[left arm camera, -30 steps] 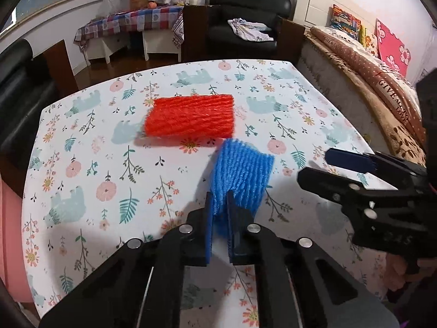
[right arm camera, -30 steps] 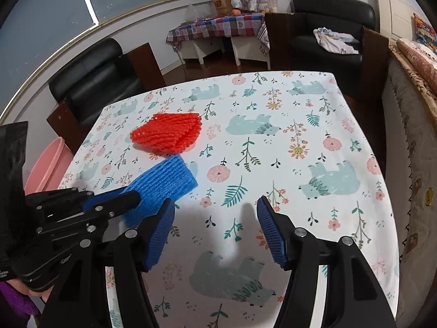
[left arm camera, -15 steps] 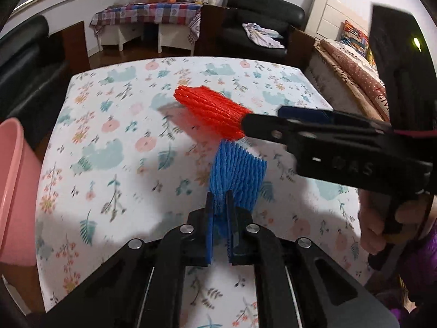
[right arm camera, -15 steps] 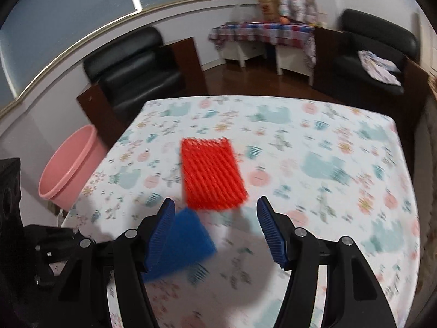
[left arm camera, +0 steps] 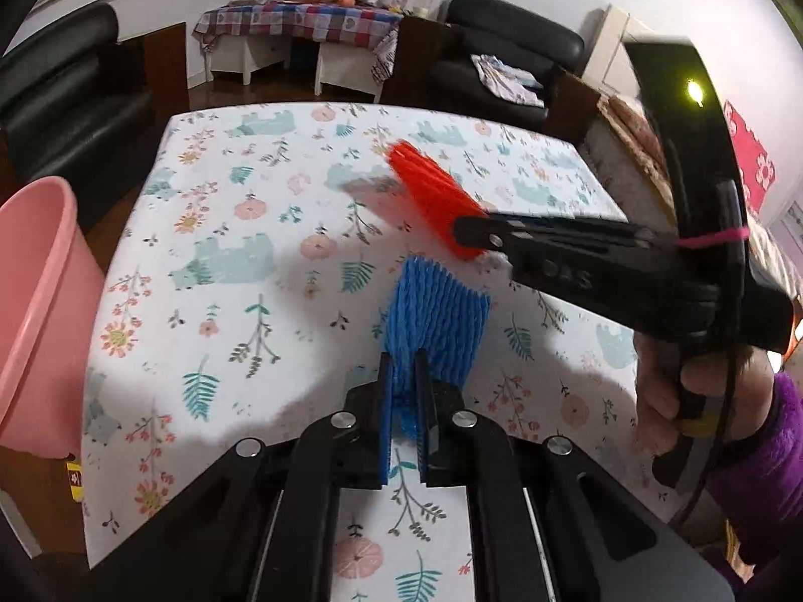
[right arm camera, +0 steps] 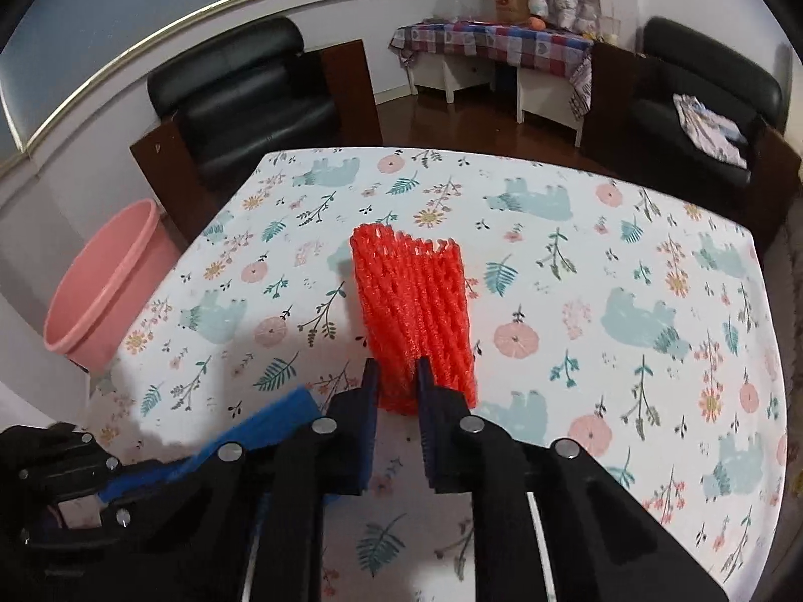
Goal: Collect trash
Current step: 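Grasp the red foam net with the right gripper, then carry the blue and red foam nets over the pink bucket, then open both grippers over the pink bucket, dropping both nets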
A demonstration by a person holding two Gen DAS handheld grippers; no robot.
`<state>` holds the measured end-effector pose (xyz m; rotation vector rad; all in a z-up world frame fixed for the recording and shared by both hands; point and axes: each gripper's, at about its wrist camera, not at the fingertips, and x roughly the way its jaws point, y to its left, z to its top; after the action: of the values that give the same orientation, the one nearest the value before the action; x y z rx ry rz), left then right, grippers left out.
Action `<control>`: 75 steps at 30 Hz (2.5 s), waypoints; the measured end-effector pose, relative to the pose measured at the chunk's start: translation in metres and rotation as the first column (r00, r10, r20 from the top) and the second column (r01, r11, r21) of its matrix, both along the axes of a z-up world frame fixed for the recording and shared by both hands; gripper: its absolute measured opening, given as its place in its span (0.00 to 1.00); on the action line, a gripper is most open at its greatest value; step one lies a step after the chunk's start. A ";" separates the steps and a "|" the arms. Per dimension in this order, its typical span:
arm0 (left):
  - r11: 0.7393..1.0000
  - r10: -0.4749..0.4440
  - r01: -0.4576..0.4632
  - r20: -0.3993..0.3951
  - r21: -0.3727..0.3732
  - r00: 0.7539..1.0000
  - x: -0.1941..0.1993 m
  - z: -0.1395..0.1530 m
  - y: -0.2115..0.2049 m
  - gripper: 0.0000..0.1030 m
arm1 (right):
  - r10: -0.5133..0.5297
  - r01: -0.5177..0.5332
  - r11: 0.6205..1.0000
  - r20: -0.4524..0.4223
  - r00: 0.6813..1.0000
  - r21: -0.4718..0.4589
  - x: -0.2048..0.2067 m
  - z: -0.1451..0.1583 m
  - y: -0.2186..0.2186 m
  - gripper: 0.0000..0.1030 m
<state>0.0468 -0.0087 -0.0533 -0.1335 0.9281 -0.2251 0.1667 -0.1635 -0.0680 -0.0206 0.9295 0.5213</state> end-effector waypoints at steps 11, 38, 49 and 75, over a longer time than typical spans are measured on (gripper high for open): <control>0.994 0.113 -0.112 0.145 -0.013 0.983 -0.029 0.032 0.028 0.07 | -0.019 0.017 0.988 0.011 1.000 0.154 -0.033 0.029 -0.009 0.12; 0.814 0.537 -0.581 0.389 -0.005 0.748 -0.086 0.080 0.156 0.07 | 0.231 -0.262 0.936 0.153 0.961 0.235 -0.075 0.093 0.144 0.12; 0.729 0.643 -0.684 0.371 -0.029 0.670 -0.083 0.074 0.196 0.07 | 0.328 -0.351 0.901 0.132 0.936 0.253 -0.071 0.089 0.215 0.12; 0.692 0.701 -0.722 0.232 0.008 0.674 -0.051 0.032 0.253 0.09 | 0.358 -0.353 0.909 0.018 0.934 0.222 -0.036 0.032 0.295 0.12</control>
<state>-0.0037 0.2442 -0.0215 -0.3666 0.6087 0.5407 0.1305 0.1312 -0.0361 0.0188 0.8892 0.9658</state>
